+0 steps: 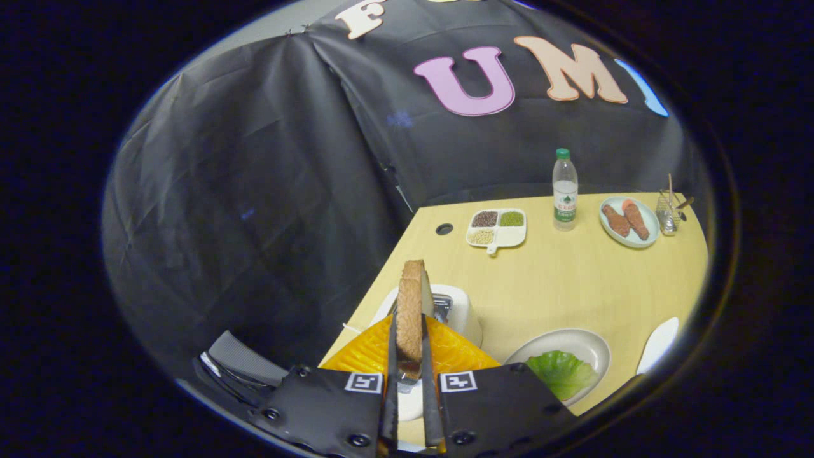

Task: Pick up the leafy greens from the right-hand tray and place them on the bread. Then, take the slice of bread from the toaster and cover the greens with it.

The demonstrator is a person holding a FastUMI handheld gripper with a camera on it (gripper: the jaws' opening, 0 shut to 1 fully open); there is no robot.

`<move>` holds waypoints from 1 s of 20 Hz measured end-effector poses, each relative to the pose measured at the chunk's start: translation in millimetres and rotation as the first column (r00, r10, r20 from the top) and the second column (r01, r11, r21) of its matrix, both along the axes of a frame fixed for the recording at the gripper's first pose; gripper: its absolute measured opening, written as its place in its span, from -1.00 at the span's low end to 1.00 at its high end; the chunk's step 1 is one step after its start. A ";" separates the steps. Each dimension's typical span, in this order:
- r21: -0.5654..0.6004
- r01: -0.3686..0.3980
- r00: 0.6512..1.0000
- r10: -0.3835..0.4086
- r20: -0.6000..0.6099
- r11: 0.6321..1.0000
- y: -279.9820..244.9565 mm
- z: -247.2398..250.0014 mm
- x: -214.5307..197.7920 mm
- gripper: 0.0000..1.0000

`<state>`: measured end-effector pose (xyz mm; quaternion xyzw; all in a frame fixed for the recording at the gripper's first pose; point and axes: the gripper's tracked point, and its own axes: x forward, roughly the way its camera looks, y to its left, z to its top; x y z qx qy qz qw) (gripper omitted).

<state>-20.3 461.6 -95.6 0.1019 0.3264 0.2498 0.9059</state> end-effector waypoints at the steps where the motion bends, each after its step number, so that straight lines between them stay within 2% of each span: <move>1: 0.027 0.004 1.000 -0.005 0.009 1.000 -2.9 9.2 -0.3 -0.62; 5: 0.079 0.039 0.997 -0.044 0.066 0.996 -35.0 36.6 3.1 -0.62; 8: 0.081 0.087 0.992 -0.093 0.080 0.993 -69.3 35.9 7.3 -0.62; 15: 0.067 0.246 0.969 -0.248 0.018 0.967 -143.1 -2.9 17.0 -0.62; 20: 0.133 0.338 0.940 -0.327 -0.095 0.932 -154.7 -48.5 23.8 -0.62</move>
